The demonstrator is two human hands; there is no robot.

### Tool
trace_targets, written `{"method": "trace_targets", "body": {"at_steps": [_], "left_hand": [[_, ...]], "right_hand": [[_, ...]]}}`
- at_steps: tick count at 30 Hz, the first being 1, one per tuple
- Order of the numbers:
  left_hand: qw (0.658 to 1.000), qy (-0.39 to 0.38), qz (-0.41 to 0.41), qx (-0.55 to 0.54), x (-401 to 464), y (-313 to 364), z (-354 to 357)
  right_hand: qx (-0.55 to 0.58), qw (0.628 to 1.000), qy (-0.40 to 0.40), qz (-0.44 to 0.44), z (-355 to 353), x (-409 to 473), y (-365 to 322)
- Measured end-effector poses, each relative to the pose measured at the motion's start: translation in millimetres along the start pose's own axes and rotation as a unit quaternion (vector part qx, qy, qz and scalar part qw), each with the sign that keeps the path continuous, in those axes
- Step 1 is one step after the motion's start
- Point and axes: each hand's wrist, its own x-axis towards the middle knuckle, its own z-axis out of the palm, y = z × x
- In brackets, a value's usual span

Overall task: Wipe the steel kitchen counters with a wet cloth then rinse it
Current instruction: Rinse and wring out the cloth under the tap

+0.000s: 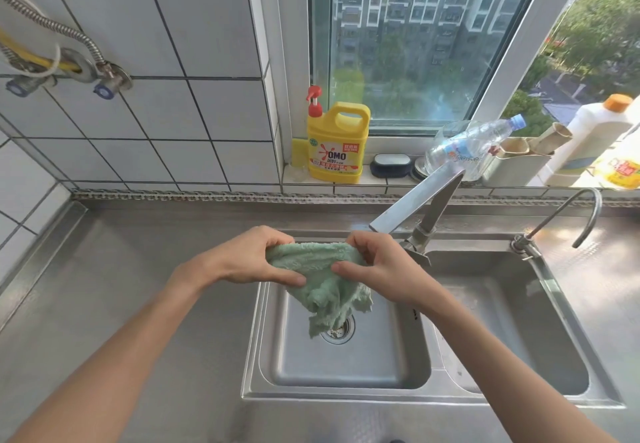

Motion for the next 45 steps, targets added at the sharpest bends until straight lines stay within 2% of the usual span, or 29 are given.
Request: {"method": "trace_targets", "body": {"at_steps": [6, 12, 14, 19, 23, 27, 31, 35, 40, 43, 45], "left_hand": [[1.0, -0.012, -0.012, -0.02, 2, -6, -7], [0.984, -0.045, 0.024, -0.17, 1, 11, -13], [0.973, -0.029, 0.043, -0.224, 2, 12, -13], [0.916, -0.05, 0.03, -0.398, 1, -11, 0], [0.928, -0.114, 0.036, -0.352, 3, -38, 33], [0.896, -0.097, 0.068, -0.427, 0, -46, 75], [0.901, -0.055, 0.068, -0.425, 3, -47, 106], [0.854, -0.048, 0.03, -0.517, 6, -38, 124], [0.789, -0.042, 0.053, -0.611, 7, -32, 125], [0.753, -0.03, 0.0, -0.658, 4, -35, 121], [0.732, 0.018, -0.022, -0.681, -2, -42, 113]], "right_hand": [[0.016, 0.999, -0.017, 0.021, -10, -5, -9], [-0.066, 0.99, -0.101, 0.078, -11, -4, -33], [-0.022, 0.989, -0.118, 0.082, -10, -4, -38], [0.208, 0.968, -0.109, 0.092, -16, -7, -40], [0.265, 0.954, -0.102, 0.094, -16, -6, -44], [0.313, 0.941, -0.077, 0.103, -17, -6, -48], [0.36, 0.925, -0.075, 0.099, -18, -4, -51], [0.388, 0.912, -0.081, 0.111, -15, 5, -59], [0.421, 0.896, -0.099, 0.102, -10, 15, -74], [0.418, 0.899, -0.091, 0.092, -11, 21, -81], [0.412, 0.904, -0.074, 0.087, -17, 25, -82]]}}
